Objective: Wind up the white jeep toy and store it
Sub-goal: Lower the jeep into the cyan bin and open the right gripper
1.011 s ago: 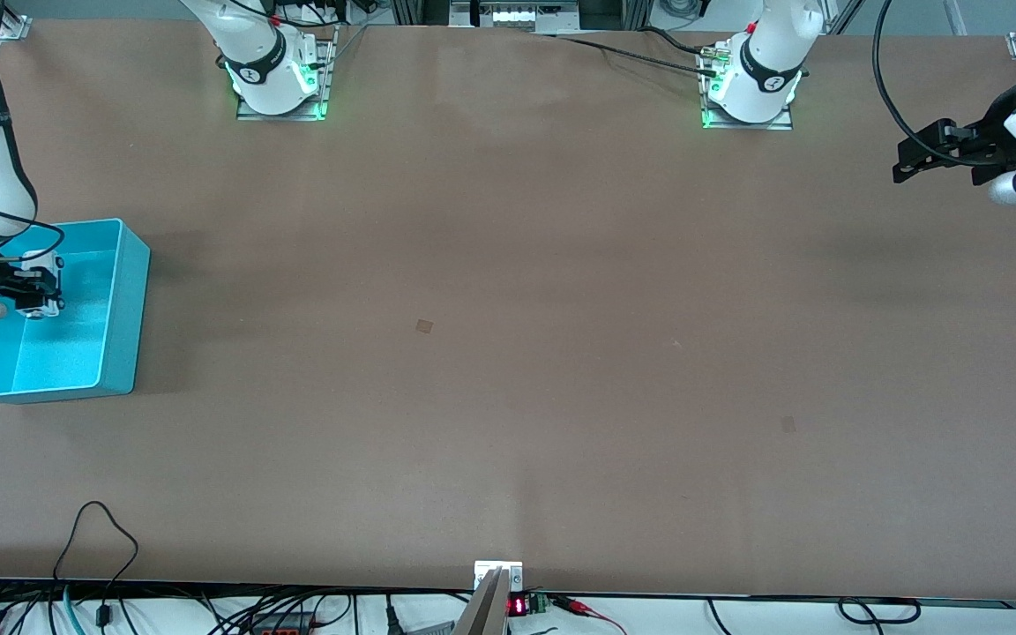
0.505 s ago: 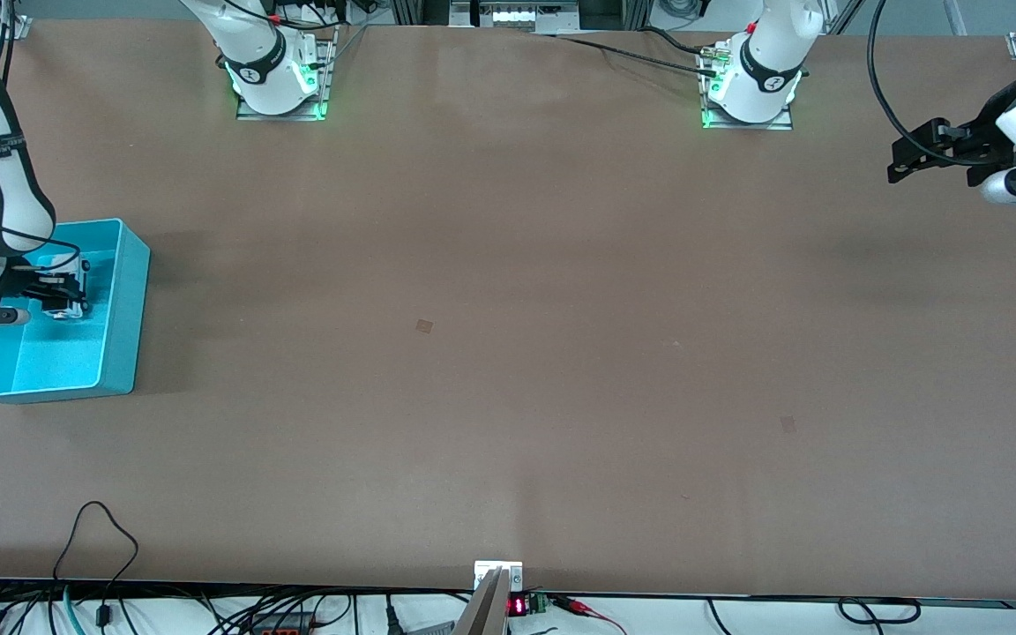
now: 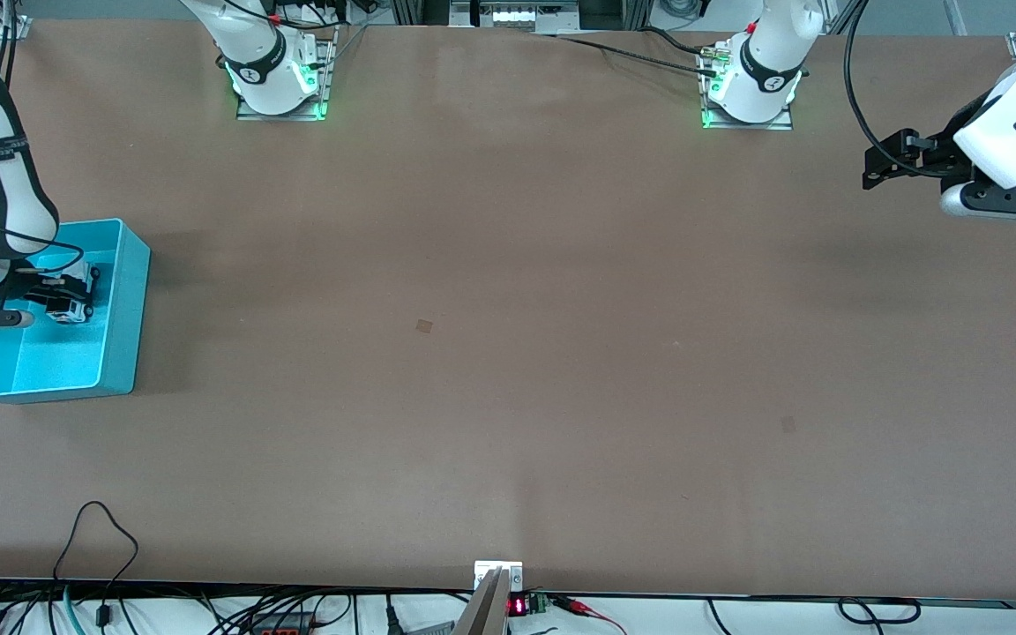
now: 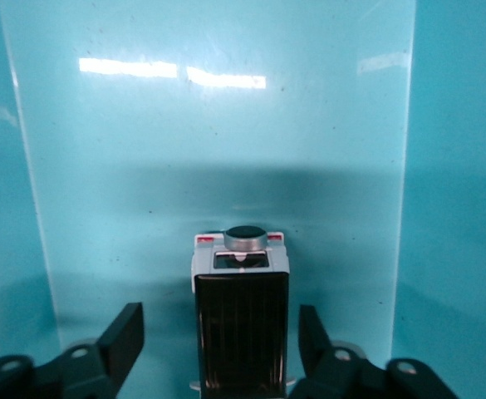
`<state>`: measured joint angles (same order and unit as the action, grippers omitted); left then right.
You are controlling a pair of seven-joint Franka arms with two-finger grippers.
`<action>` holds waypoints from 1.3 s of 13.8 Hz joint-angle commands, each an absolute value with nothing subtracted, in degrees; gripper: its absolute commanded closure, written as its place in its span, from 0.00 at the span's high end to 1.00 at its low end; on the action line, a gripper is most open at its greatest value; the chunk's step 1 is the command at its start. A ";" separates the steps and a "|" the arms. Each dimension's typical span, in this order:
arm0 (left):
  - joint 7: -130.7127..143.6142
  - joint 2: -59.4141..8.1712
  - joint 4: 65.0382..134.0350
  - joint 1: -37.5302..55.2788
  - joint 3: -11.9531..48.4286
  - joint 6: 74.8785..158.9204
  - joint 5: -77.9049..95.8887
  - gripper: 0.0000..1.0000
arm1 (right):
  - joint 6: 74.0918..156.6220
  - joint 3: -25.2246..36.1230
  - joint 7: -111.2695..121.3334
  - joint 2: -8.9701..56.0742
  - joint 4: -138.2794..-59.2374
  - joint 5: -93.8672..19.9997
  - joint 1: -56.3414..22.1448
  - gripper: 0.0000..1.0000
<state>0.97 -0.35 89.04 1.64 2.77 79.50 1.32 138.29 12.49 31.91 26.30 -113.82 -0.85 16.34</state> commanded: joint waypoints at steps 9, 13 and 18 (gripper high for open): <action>0.79 -1.32 86.48 1.14 2.81 76.99 1.76 1.00 | 119.00 11.78 37.09 8.97 -108.28 -1.05 3.96 1.00; 0.62 -1.41 86.75 1.05 2.81 76.90 1.76 1.00 | 118.39 12.13 35.77 8.17 -105.56 -1.67 0.54 1.00; 0.53 -1.67 86.49 0.79 2.73 76.90 1.93 1.00 | 114.71 9.86 27.71 5.28 -105.47 -0.88 0.17 1.00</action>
<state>0.92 -0.75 88.47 1.35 2.68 78.23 1.32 117.61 11.24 31.45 7.58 -105.60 -0.85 0.26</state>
